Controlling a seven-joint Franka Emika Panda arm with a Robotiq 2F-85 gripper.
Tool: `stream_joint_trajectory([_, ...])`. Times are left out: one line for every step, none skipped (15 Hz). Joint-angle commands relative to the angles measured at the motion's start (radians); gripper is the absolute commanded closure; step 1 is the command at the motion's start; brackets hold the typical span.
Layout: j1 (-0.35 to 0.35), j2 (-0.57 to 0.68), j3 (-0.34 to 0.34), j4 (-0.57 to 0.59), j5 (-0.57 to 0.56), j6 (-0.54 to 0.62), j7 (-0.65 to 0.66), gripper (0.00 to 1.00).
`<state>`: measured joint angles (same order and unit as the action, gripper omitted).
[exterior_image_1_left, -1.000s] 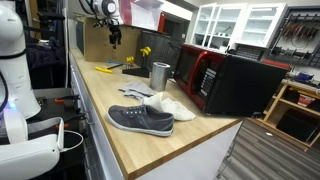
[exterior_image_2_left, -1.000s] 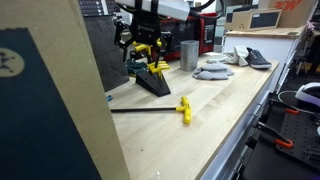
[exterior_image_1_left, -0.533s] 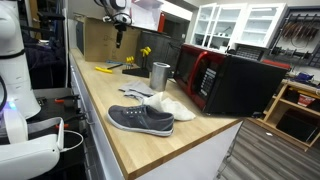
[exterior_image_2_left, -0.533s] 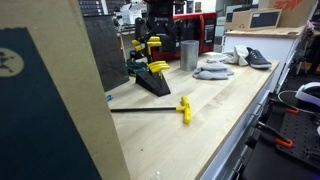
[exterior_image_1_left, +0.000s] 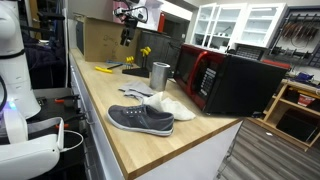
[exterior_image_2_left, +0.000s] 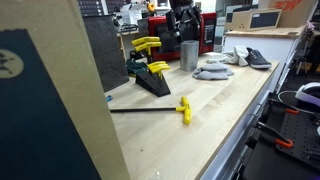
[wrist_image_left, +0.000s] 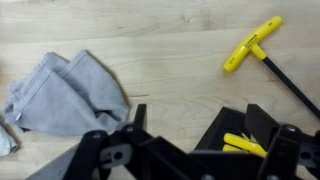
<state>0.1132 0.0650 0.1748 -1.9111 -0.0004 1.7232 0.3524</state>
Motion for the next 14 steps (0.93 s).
stream_joint_trajectory([0.015, 0.02, -0.018, 0.075, -0.085, -0.122, -0.129, 0.0])
stream_joint_trajectory([0.016, 0.018, -0.018, 0.081, -0.112, -0.136, -0.153, 0.0])
stream_joint_trajectory([0.017, 0.012, -0.018, 0.08, -0.133, -0.138, -0.178, 0.0])
stream_joint_trajectory([0.017, 0.005, -0.018, 0.077, -0.155, -0.131, -0.199, 0.0])
stream_joint_trajectory([0.017, -0.001, -0.019, 0.072, -0.167, -0.113, -0.187, 0.0])
stream_joint_trajectory([0.017, -0.002, -0.02, 0.072, -0.177, -0.108, -0.18, 0.0])
stream_joint_trajectory([0.016, 0.005, -0.02, 0.059, -0.153, -0.095, -0.163, 0.0])
stream_joint_trajectory([0.017, 0.004, -0.02, 0.061, -0.159, -0.095, -0.163, 0.0])
stream_joint_trajectory([0.017, 0.004, -0.02, 0.061, -0.162, -0.095, -0.163, 0.0])
stream_joint_trajectory([0.017, 0.004, -0.02, 0.061, -0.163, -0.095, -0.163, 0.0])
stream_joint_trajectory([0.017, 0.004, -0.019, 0.061, -0.164, -0.095, -0.163, 0.0])
stream_joint_trajectory([0.017, 0.004, -0.019, 0.061, -0.164, -0.095, -0.163, 0.0])
stream_joint_trajectory([0.017, 0.004, -0.019, 0.061, -0.164, -0.095, -0.163, 0.0])
stream_joint_trajectory([0.017, 0.004, -0.019, 0.061, -0.164, -0.095, -0.163, 0.0])
